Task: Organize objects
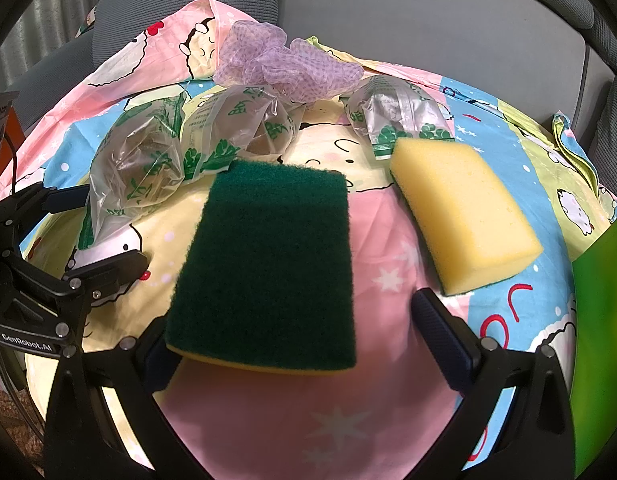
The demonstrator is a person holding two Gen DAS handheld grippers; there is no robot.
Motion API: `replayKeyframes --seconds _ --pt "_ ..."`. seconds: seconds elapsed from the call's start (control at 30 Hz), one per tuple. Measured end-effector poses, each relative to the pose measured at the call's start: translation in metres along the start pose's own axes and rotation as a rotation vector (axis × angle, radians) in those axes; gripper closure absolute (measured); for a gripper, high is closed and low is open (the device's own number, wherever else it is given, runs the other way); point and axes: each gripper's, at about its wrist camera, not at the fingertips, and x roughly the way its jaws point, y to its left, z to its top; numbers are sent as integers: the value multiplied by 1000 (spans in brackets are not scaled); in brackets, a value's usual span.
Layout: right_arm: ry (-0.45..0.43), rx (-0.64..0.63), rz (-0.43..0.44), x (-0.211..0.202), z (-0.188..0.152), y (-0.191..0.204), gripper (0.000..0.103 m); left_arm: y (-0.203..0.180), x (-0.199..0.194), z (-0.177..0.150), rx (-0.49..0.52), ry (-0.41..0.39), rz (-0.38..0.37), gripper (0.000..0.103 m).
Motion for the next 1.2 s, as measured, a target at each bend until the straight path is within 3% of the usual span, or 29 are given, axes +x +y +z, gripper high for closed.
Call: replayKeyframes --seconds 1.03,1.2 --pt "0 0 0 0 0 -1 0 0 0 0 4 -2 1 0" --pt "-3 -1 -1 1 1 0 0 3 4 6 11 11 -28 0"
